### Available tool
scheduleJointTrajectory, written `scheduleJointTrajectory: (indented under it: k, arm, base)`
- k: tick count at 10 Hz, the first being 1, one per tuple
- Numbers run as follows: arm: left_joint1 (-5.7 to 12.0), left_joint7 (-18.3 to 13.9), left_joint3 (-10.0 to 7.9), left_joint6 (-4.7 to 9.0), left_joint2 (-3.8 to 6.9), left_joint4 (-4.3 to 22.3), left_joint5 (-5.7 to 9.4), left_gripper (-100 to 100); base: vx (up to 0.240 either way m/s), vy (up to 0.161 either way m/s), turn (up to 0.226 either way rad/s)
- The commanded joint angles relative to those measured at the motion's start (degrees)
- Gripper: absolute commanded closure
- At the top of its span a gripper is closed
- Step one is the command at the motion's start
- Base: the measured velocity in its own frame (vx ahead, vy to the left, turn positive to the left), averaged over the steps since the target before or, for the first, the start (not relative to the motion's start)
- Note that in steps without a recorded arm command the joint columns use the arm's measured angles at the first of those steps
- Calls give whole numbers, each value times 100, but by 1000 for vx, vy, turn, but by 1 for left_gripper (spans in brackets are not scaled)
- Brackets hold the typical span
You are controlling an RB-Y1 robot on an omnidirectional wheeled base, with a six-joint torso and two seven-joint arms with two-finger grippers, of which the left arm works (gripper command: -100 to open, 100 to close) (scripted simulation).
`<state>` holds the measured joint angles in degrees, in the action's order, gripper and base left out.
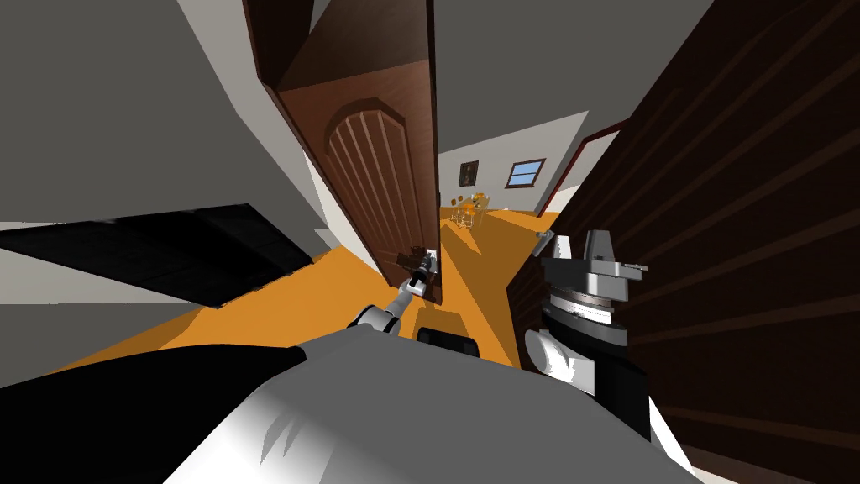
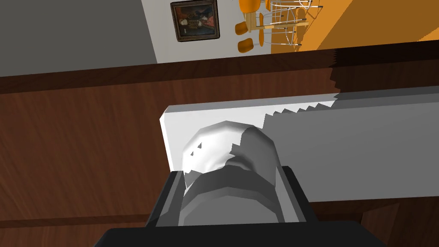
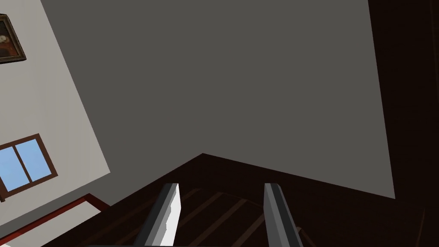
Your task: Push the door open
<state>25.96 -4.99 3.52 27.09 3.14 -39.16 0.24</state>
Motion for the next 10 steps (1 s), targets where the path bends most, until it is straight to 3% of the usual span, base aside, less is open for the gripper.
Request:
scheduleJointTrajectory:
  k: [1, 10]
  arm:
    - [3, 45, -69, -4, 36, 1, 17, 100]
    - [23, 351, -543, -29, 164, 11, 134, 100]
  base:
    - [80, -32, 33]
    - [173, -88, 54]
